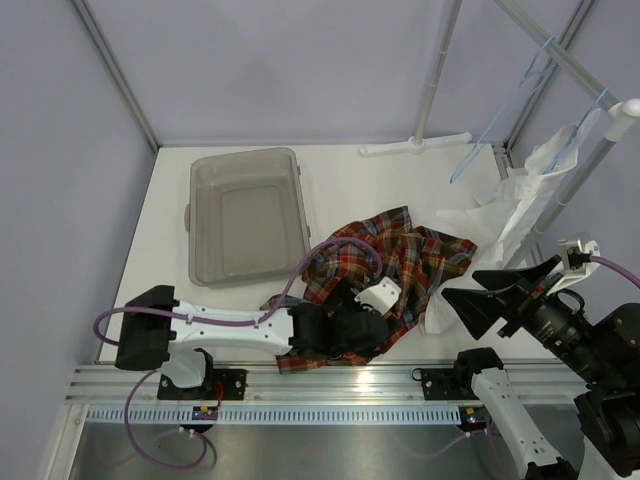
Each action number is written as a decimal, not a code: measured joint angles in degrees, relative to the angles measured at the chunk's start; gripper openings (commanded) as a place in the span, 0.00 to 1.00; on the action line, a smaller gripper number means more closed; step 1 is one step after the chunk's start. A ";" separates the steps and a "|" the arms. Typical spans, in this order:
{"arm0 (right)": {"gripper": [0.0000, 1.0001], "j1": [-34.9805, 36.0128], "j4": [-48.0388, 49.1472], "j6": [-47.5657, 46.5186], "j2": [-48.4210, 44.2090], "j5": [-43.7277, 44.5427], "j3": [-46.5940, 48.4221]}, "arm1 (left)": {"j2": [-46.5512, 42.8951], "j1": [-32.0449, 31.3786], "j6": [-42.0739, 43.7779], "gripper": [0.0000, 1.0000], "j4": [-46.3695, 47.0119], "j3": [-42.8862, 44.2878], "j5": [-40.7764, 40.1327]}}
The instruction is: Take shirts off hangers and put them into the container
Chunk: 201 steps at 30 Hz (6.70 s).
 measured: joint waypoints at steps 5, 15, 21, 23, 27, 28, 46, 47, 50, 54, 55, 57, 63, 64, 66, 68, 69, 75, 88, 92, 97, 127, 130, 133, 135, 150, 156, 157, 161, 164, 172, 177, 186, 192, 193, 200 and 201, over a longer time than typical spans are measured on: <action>0.99 0.00 -1.90 -0.26 -1.05 0.02 -0.28 | 2.29 0.35 -0.07 0.99 0.22 1.81 1.20; 0.99 0.00 -2.14 -0.52 -3.76 -0.37 -2.58 | 8.61 6.05 -0.26 0.99 8.22 1.31 10.99; 0.99 0.00 -2.01 -0.98 -4.55 -0.39 -3.58 | 8.70 11.47 -0.07 0.99 11.17 -0.15 15.54; 1.00 0.00 -1.86 -0.98 -4.76 -0.39 -4.33 | 9.33 13.27 -0.09 0.99 12.28 -0.07 17.29; 1.00 0.00 -1.77 -0.98 -5.01 -0.37 -5.88 | 13.68 16.57 -0.26 0.99 13.88 1.14 22.62; 0.99 0.00 -1.73 -0.98 -5.05 -0.37 -6.21 | 15.28 17.27 -0.28 0.99 14.16 1.64 24.06; 1.00 0.00 -0.61 -0.96 -6.93 -0.17 -8.24 | 20.50 20.63 -2.49 0.00 21.81 0.87 36.06; 0.99 0.00 -0.63 -0.96 -7.02 -0.15 -8.15 | 20.31 20.63 -2.45 0.00 21.77 0.85 36.02; 0.99 0.00 -0.70 -0.96 -7.13 -0.09 -7.52 | 18.21 20.63 -1.97 0.00 21.29 0.09 35.39; 1.00 0.00 -0.90 -0.87 -7.30 0.26 -6.16 | 10.67 20.61 0.31 0.00 19.19 -0.85 32.26; 0.99 0.00 -0.98 -0.83 -7.37 0.28 -5.75 | 8.26 20.63 1.38 0.00 18.86 -0.85 31.06; 0.99 0.00 -1.11 -0.68 -7.41 0.28 -4.92 | 3.17 20.96 3.67 0.00 18.10 -0.37 28.87; 0.99 0.00 -1.57 -0.48 -7.43 1.20 -1.88 | -5.31 25.88 10.95 0.00 16.74 10.43 25.55; 1.00 0.00 -1.55 -0.44 -7.45 1.31 -1.49 | -5.73 27.08 12.20 0.00 16.63 12.76 25.40; 1.00 0.00 -1.49 -0.37 -7.48 1.38 -1.01 | -5.95 29.24 14.67 0.00 15.74 17.77 25.00; 0.99 0.00 -1.46 -0.20 -7.52 1.57 -1.01 | -5.95 30.99 17.86 0.00 14.82 23.37 24.59; 1.00 0.00 -1.44 -0.17 -7.52 1.64 -1.07 | -5.95 31.43 19.19 0.00 14.62 25.46 24.44; 0.99 0.00 -0.59 0.02 -7.56 1.70 -2.97 | -6.71 34.51 28.37 0.00 15.67 37.40 24.22; 0.99 0.00 2.80 0.46 -7.54 1.09 -7.45 | -8.26 50.90 34.05 0.00 21.53 47.71 28.55; 1.00 0.00 3.39 0.57 -7.50 0.70 -7.74 | -5.16 53.88 34.73 0.00 21.20 58.60 29.59; 0.99 0.00 6.60 1.51 -7.48 -1.05 -9.22 | -3.34 58.12 36.00 0.00 22.25 68.35 30.21; 0.99 0.00 8.79 1.66 -7.34 -1.99 -10.78 | -11.72 67.87 14.91 0.00 32.04 22.64 39.36; 1.00 0.00 8.83 1.68 -7.63 -2.03 -10.80 | -12.07 67.87 12.63 0.00 32.89 22.60 41.57; 1.00 0.00 8.81 1.70 -8.17 -2.01 -10.88 | -13.51 67.82 11.32 0.00 33.40 22.51 42.07; 1.00 0.00 8.83 1.73 -8.50 -2.14 -10.88 | -15.04 67.84 11.21 0.00 33.68 21.59 41.83; 0.99 0.00 8.87 2.40 -8.68 -3.43 -11.10 | -24.41 73.09 11.85 0.00 33.27 2.60 33.16; 1.00 0.00 8.85 2.43 -9.01 -3.39 -11.08 | -23.47 73.77 9.42 0.00 26.69 -0.02 26.27; 0.99 0.00 8.83 2.43 -9.01 -3.39 -11.02 | -22.75 73.79 8.68 0.00 25.24 -0.31 25.11; 1.00 0.00 8.61 2.40 -9.01 -3.34 -9.84 | -18.34 73.81 6.03 0.00 19.93 -1.60 22.53; 0.99 0.00 8.61 2.40 -9.01 -3.32 -8.46 | -13.35 73.81 3.85 0.00 16.68 -1.62 22.69; 0.99 0.00 7.78 2.40 -9.01 -2.99 -5.79 | 6.34 73.81 -1.33 0.11 6.75 4.59 28.02; 0.99 0.00 7.45 2.38 -9.01 -2.84 -4.13 | 7.67 73.81 -3.58 0.42 5.22 4.24 31.41; 0.99 0.00 5.55 2.38 -9.01 -1.22 -2.43 | -4.70 72.13 -3.45 0.78 2.10 4.79 33.29; 0.99 0.00 1.88 3.30 -9.01 10.95 0.61 | -17.05 67.69 -1.92 0.79 1.55 11.34 35.47; 0.99 0.02 0.81 3.72 -9.01 15.17 1.18 | -18.91 66.93 -1.75 0.79 2.89 11.45 37.64; 1.00 0.00 -5.42 7.65 -9.33 38.66 -0.37 | -20.20 48.37 2.62 0.84 14.86 12.26 50.90; 1.00 0.02 -5.81 8.22 -9.62 41.22 -1.42 | -18.05 45.31 3.76 0.84 15.06 13.66 51.41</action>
